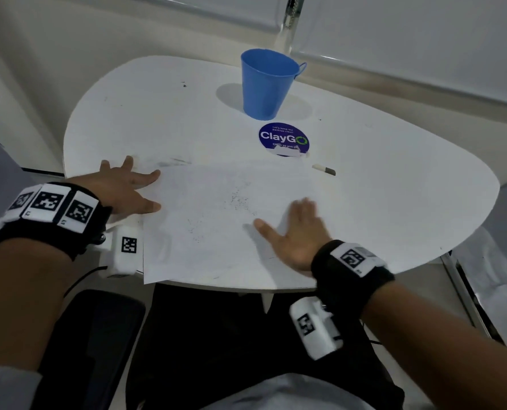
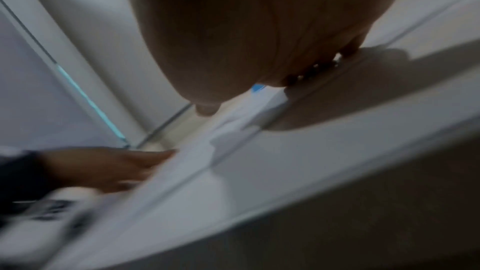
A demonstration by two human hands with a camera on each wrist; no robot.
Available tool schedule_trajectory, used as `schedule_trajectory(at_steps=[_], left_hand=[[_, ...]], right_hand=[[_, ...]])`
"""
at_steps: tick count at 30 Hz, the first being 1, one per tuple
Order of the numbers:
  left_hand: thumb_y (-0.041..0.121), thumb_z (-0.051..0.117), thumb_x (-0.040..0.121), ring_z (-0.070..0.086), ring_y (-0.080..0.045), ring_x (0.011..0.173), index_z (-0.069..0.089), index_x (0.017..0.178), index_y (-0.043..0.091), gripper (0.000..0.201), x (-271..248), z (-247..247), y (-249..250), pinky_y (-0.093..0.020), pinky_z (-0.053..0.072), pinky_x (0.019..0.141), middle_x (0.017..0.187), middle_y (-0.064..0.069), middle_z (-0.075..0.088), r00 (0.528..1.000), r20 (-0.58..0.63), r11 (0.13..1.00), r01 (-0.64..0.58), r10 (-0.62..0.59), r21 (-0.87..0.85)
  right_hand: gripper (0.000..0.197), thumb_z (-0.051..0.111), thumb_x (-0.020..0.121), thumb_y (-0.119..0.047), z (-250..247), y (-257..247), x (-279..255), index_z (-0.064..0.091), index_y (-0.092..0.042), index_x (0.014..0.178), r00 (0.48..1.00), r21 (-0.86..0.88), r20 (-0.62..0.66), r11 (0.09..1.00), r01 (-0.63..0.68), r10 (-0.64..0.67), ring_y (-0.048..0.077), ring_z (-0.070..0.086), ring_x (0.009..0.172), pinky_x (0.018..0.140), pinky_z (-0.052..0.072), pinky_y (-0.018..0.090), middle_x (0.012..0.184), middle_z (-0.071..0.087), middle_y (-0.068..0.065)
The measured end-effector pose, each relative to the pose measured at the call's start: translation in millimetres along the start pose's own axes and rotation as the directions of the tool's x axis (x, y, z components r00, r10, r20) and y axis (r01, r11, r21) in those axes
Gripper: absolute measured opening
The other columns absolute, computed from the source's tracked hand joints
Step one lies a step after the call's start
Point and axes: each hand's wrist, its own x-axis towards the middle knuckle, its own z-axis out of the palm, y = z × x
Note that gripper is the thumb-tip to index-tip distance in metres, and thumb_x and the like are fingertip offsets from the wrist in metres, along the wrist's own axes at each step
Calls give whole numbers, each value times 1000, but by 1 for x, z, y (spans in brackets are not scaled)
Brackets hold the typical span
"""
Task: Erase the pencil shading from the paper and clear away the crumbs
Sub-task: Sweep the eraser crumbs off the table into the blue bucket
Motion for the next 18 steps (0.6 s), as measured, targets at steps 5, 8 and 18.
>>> schedule_trajectory(at_steps=[5, 8, 18], left_hand=[[50, 64, 94, -23, -24, 152, 13, 156, 50, 80, -1, -1, 0, -53, -6, 123, 167, 7, -15, 1000, 2, 1000, 0, 0, -15], [51, 62, 94, -22, -23, 152, 12, 156, 50, 80, -3, -2, 3, -53, -5, 123, 167, 7, -15, 1000, 8, 1000, 1, -1, -2], [48, 66, 92, -20, -23, 153, 17, 155, 49, 80, -7, -1, 4, -50, -6, 123, 168, 7, -11, 1000, -19, 999, 2, -3, -54]], right_hand=[[105, 19, 88, -80, -1, -54, -4, -11, -5, 155, 980, 114, 32, 975, 191, -196, 21, -18, 150, 123, -4, 42, 163, -18, 10], [105, 17, 88, -80, -13, -14, 5, -10, -3, 154, 997, 75, -69, 997, 32, -26, 24, -17, 151, 124, -2, 43, 163, -17, 13], [106, 19, 86, -82, 23, -61, -17, -15, -7, 154, 972, 163, -7, 959, 233, -235, 18, -24, 149, 122, -10, 40, 162, -23, 7]])
